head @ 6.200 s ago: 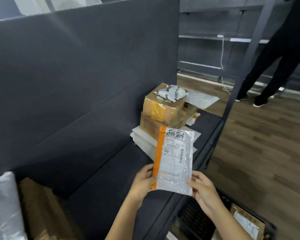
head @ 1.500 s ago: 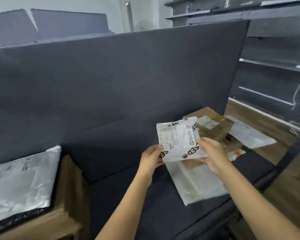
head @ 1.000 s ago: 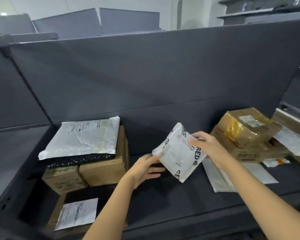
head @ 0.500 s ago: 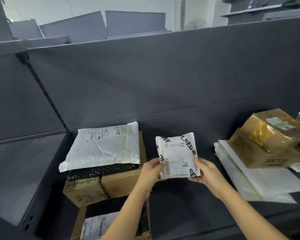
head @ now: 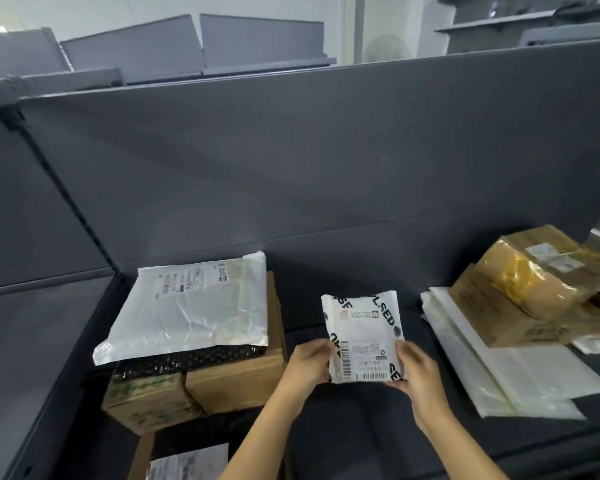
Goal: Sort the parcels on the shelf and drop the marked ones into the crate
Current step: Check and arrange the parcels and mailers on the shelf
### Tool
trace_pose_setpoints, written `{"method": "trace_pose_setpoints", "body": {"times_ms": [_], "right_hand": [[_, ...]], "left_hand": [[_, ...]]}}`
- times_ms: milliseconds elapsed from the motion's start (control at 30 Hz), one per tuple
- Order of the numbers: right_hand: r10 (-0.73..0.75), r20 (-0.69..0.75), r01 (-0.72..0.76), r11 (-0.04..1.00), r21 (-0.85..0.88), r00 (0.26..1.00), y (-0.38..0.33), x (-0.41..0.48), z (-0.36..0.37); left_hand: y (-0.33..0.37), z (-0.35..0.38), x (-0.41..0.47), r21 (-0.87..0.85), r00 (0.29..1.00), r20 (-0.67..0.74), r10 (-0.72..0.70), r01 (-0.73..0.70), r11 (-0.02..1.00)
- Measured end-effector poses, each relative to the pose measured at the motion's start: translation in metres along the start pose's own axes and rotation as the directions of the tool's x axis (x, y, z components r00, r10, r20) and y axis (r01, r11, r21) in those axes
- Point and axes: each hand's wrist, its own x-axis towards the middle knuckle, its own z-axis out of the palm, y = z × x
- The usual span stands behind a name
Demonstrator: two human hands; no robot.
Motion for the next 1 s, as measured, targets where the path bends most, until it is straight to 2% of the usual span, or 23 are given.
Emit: {"method": "trace_pose_setpoints", "body": {"times_ms": [100, 267, 400, 567, 700, 867, 1000], "right_hand": [[-0.051, -0.023, 0.051, 0.999, -0.017, 0.998, -0.008, 0.014, 0.001], [-0.124, 0.091, 0.135, 0.982, -0.13, 0.988, -0.037, 0.034, -0.006], [-0.136, 0.106, 0.149, 0.98, -0.132, 0.985, -0.045, 0.033, -0.012], [-0.068, 0.114, 0.078, 0.993, -0.086, 0.991, -0.036, 0.024, -0.017], [-0.024, 0.122, 0.03, 0.999, -0.045, 0.992, -0.023, 0.02, -0.012], [0.015, 0.17, 0.005, 0.994, -0.113, 0.985, -0.002, 0.01, 0.007], [0.088, 0.289, -0.027, 0.978, -0.208, 0.953, 0.014, -0.004, 0.032]], "left_hand": [[0.005, -0.008, 0.001, -0.061, 1.0, 0.015, -0.017, 0.018, 0.998], [0.009, -0.001, 0.014, -0.261, 0.996, -0.065, -0.062, 0.043, 0.964], [0.02, 0.01, 0.02, -0.261, 0.996, -0.085, -0.012, -0.011, 0.965], [0.022, 0.009, 0.006, -0.225, 0.995, -0.1, 0.017, -0.039, 0.974], [0.003, 0.003, -0.02, -0.32, 0.996, -0.086, -0.01, -0.018, 0.947], [-0.042, -0.004, -0.063, -0.396, 0.991, -0.017, -0.13, 0.113, 0.911], [-0.068, -0.017, -0.089, -0.465, 0.966, -0.125, -0.227, 0.145, 0.873]]}}
